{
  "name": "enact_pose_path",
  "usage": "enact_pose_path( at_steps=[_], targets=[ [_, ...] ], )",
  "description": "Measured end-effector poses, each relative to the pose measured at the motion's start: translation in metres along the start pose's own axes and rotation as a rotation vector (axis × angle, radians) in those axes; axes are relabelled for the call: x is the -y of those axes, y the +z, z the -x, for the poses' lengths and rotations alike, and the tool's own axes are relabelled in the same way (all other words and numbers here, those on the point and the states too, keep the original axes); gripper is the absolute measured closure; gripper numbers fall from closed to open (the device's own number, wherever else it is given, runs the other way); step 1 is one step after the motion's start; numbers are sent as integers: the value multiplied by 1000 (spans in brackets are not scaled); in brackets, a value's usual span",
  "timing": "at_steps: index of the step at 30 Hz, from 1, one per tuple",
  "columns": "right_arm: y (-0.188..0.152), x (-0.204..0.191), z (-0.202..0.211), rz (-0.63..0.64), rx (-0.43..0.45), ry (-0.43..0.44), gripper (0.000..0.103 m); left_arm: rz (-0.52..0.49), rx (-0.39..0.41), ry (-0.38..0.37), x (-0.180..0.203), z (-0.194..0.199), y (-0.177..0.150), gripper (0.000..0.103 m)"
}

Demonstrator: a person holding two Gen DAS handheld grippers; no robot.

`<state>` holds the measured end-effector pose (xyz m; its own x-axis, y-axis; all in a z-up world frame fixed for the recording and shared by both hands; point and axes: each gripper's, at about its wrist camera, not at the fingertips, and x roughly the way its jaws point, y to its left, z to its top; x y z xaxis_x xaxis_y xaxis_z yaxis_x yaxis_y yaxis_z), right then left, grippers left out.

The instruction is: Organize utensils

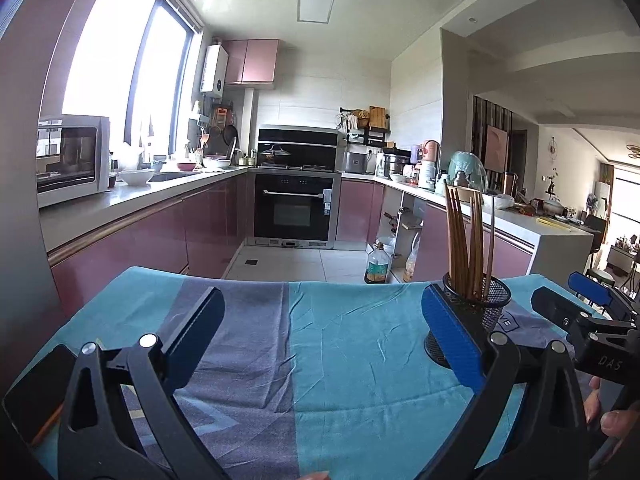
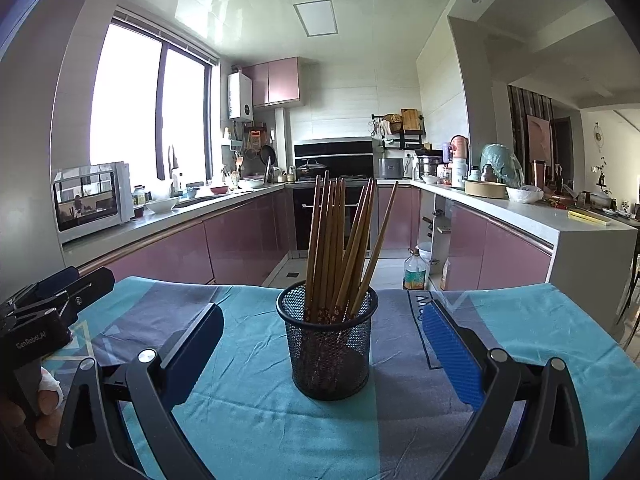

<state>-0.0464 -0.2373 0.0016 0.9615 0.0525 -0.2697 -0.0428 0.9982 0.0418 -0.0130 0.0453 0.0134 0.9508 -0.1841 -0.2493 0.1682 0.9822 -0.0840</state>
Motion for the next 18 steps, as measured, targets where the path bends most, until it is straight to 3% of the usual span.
enact_pose_path(
  at_steps=[18],
  targets=[
    [-3, -6, 16, 26, 54, -44, 7, 5, 22, -1, 7, 13, -6, 6]
  ],
)
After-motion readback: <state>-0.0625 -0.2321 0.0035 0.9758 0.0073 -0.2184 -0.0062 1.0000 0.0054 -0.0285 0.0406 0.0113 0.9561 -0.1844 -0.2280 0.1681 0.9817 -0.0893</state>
